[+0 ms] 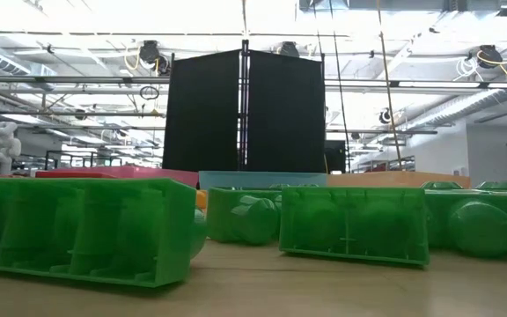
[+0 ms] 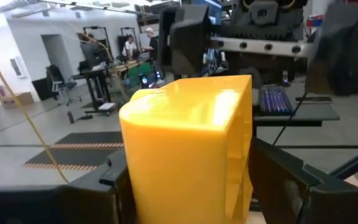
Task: Sort blocks
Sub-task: Put the yellow game piece into the orange bin
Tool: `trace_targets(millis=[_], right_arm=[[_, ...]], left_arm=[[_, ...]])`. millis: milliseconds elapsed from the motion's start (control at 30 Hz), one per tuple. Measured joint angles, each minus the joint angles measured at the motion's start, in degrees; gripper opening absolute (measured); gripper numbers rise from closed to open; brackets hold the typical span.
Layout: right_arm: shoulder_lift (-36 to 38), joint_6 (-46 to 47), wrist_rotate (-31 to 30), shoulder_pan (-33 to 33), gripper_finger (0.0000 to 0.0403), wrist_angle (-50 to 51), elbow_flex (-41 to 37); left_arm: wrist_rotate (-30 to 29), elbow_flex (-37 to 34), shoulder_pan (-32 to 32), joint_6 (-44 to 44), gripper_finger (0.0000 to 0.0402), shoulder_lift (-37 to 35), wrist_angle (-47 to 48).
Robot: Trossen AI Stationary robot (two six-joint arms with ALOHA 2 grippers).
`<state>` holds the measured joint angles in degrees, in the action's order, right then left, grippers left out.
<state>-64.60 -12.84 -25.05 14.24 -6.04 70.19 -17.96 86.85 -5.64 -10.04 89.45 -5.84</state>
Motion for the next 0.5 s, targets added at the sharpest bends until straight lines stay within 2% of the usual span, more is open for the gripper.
trace_targets(millis=[200, 500], right_arm=[[-1.76, -0.24, -3.62, -1.00, 0.0342, 1.01, -0.02], [-1.67, -0.89, -3.10, -3.20, 0.0345, 0.59, -0.02]], left_arm=[[-0.01, 0.00, -0.01, -1.21, 0.0238, 0.00, -0.25], [-0.11, 0.00, 0.02, -1.46, 0.0244, 0.00, -0.18]])
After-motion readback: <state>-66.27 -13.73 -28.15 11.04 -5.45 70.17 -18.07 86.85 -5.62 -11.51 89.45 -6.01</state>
